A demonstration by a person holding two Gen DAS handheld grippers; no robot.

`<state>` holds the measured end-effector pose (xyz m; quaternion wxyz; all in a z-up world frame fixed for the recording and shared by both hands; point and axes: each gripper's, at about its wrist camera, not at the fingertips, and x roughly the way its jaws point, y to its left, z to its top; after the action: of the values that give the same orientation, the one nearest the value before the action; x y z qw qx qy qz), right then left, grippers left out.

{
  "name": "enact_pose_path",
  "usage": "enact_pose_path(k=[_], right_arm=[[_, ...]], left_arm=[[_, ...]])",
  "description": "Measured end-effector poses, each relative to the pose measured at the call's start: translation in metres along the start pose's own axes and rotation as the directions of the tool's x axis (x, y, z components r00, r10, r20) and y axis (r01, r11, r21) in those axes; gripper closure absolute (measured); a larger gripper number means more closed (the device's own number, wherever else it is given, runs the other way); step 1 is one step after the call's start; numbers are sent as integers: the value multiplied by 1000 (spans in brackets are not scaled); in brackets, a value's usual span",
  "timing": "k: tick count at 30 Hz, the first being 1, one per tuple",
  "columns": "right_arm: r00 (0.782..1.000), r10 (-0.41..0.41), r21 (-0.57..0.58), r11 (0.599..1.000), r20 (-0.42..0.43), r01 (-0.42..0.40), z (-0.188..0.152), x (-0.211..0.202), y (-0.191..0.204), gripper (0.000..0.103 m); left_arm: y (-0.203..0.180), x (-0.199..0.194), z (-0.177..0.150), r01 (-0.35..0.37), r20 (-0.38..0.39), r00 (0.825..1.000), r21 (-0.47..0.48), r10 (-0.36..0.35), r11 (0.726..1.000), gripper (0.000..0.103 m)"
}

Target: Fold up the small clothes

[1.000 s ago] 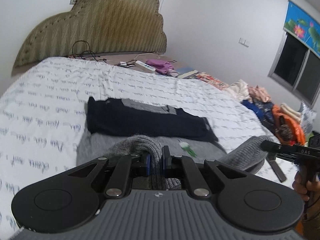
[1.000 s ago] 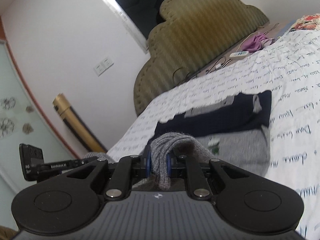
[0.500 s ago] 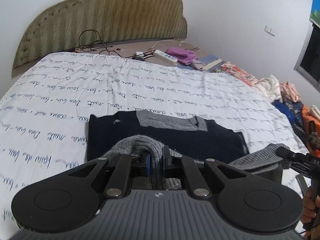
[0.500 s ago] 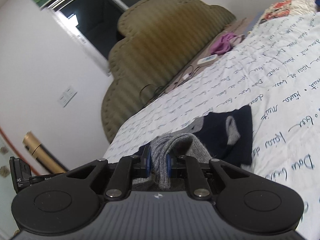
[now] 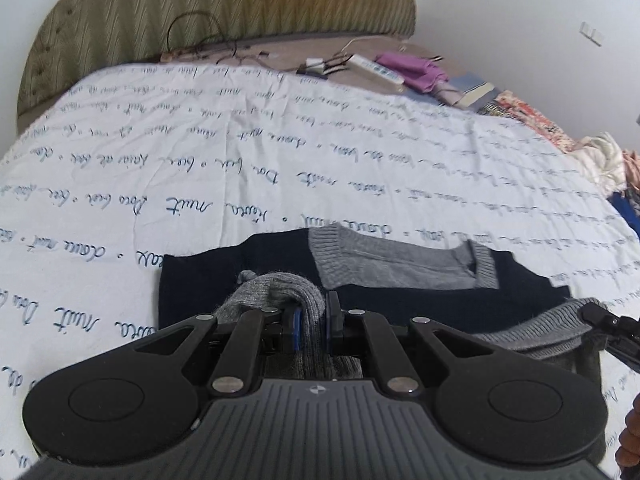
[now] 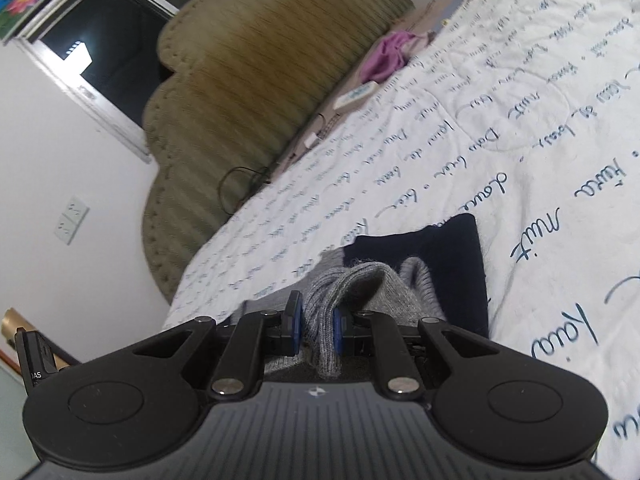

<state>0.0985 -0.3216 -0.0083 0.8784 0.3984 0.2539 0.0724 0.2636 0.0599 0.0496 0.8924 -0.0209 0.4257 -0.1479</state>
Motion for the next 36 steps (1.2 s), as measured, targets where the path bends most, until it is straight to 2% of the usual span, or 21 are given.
enact_pose_path(k=[3, 8, 9, 10, 11, 12, 13, 15, 16, 17, 18, 21, 23, 25, 29, 31, 34, 36], right_arm=[[1000, -15, 30, 999, -25, 16, 3, 14, -8, 87], [997, -32, 65, 997, -75, 37, 8, 31, -19, 84], [996, -30, 74, 997, -78, 36, 10, 33, -21, 84], [996, -28, 88, 995, -81, 36, 12, 35, -23, 83], [996, -22, 105, 994, -83, 31, 14, 36, -25, 80], [996, -9, 125, 992, -84, 20, 16, 37, -28, 78], [997, 5, 146, 989, -82, 7, 18, 38, -30, 72], [998, 20, 177, 984, -66, -8, 23, 39, -34, 65], [998, 27, 185, 983, -53, -17, 25, 39, -36, 57], [999, 27, 186, 982, -41, -19, 27, 39, -36, 47], [999, 24, 183, 983, -27, -18, 30, 38, -36, 44], [1000, -28, 153, 988, -1, 28, 37, 36, -32, 41], [997, -70, 81, 994, 19, 68, 38, 31, -19, 34], [998, -60, -38, 997, 14, 61, 34, 31, 1, 27], [990, -58, -209, 977, -127, 31, 21, 52, 28, 26], [978, -131, -250, 964, -164, 87, 18, 61, 26, 27], [972, -214, -243, 952, -92, 186, 24, 55, 17, 27], [959, -283, -260, 927, -18, 269, 28, 45, 19, 26]], left_arm=[[10, 16, 4, 12, -28, 1000, -54, -14, 998, 80], [22, 28, 8, 48, -53, 997, -118, -54, 992, 75], [26, 30, 9, 66, -59, 995, -143, -75, 988, 69], [29, 32, 11, 91, -61, 993, -176, -103, 980, 59], [34, 33, 11, 127, -59, 988, -220, -143, 967, 52], [41, 34, 11, 167, -53, 981, -273, -188, 947, 38], [47, 35, 11, 203, -41, 973, -328, -229, 923, 32], [60, 37, 12, 248, -22, 959, -425, -283, 871, 30], [66, 38, 12, 261, -15, 953, -464, -302, 847, 30], [70, 38, 13, 264, -9, 951, -491, -308, 830, 30], [73, 38, 14, 256, -4, 954, -503, -298, 826, 30], [74, 29, 17, 166, 11, 983, -471, -183, 866, 30], [74, 21, 19, 131, 39, 991, -436, -126, 891, 30], [70, 14, 21, 99, 65, 995, -389, -80, 916, 30], [48, 14, 27, -6, 46, 999, -222, 17, 975, 30], [39, 20, 23, -12, 23, 1000, -140, 16, 990, 30], [33, 31, 20, -31, 0, 1000, -81, 31, 996, 30], [33, 40, 22, -47, -8, 999, -68, 46, 997, 30]])
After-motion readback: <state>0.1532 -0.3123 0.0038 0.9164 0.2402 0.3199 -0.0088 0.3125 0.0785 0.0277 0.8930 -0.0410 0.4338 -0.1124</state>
